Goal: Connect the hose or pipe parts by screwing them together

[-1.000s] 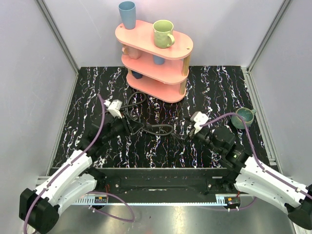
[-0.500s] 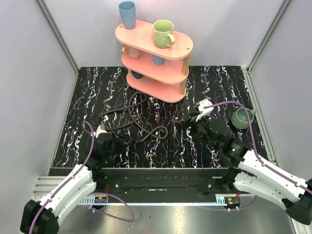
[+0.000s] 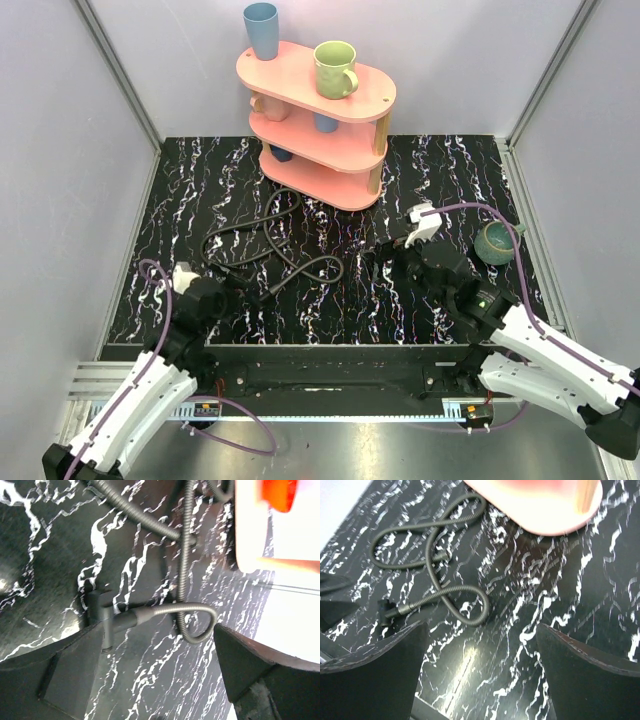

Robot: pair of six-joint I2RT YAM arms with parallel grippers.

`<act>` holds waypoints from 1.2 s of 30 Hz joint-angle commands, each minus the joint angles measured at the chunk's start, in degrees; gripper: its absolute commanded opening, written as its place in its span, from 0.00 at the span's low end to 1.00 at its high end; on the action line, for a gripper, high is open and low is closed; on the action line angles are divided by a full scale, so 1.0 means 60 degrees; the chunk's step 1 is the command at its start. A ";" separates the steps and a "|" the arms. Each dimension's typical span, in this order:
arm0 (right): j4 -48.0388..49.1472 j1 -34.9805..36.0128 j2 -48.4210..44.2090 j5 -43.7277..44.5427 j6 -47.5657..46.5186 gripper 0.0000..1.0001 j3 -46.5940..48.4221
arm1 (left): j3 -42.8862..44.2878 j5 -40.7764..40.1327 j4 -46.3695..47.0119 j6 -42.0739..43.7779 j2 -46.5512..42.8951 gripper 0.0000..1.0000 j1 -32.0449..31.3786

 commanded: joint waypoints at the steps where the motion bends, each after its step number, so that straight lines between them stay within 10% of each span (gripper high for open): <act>1: -0.1959 -0.0040 -0.0231 0.0759 0.2004 1.00 0.0414 | 0.1118 -0.0647 0.0080 0.1628 0.0038 0.95 0.0034; 10: -0.3897 -0.0040 -0.2003 0.1170 0.3210 1.00 0.1382 | 0.4677 0.4401 0.1884 0.7591 0.3316 0.99 0.0019; 16: -0.3910 -0.0040 -0.2649 0.1141 0.2655 1.00 0.1250 | 0.4682 0.6238 0.3259 0.9089 0.3498 0.99 -0.0083; 36: -0.2476 -0.0040 -0.1596 0.0744 0.1525 1.00 0.0679 | 0.3230 0.5010 0.4579 0.9136 0.1271 0.99 -0.0069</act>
